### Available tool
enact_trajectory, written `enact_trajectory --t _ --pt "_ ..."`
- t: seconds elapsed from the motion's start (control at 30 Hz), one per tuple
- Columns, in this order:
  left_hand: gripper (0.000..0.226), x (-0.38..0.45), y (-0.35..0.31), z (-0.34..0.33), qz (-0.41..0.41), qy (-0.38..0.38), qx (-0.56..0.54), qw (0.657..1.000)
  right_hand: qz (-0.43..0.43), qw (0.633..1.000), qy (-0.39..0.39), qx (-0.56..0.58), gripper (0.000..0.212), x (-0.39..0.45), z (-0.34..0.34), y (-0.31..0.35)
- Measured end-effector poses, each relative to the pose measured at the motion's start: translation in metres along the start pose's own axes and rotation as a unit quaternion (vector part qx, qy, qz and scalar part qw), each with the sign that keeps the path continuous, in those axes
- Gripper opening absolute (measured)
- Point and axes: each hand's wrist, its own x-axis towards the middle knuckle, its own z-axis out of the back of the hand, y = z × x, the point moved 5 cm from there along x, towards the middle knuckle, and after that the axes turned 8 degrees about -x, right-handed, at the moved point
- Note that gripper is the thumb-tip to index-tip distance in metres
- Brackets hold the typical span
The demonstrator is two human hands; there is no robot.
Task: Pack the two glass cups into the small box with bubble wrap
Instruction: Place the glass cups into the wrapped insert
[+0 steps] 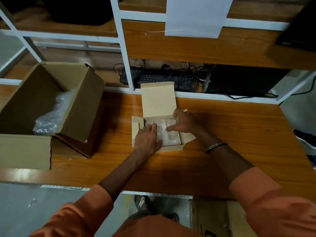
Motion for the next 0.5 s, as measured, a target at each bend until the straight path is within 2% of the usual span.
enact_trajectory --t 0.1,0.27,0.37,0.5 --pt "0.081 0.006 0.001 0.004 0.004 0.010 0.079 0.997 0.000 0.999 0.021 -0.041 0.076 0.008 -0.002 0.002" --pt "0.092 0.015 0.005 0.003 -0.005 0.058 0.104 0.993 -0.008 0.994 0.046 -0.100 0.083 0.021 -0.010 0.009" --pt "0.090 0.020 0.008 0.003 -0.025 0.121 0.098 0.987 -0.003 0.990 0.053 -0.132 0.086 0.027 -0.016 0.011" --pt "0.075 0.025 0.014 0.011 -0.060 0.200 0.082 0.974 0.026 0.986 0.058 -0.156 0.088 0.028 -0.026 0.012"
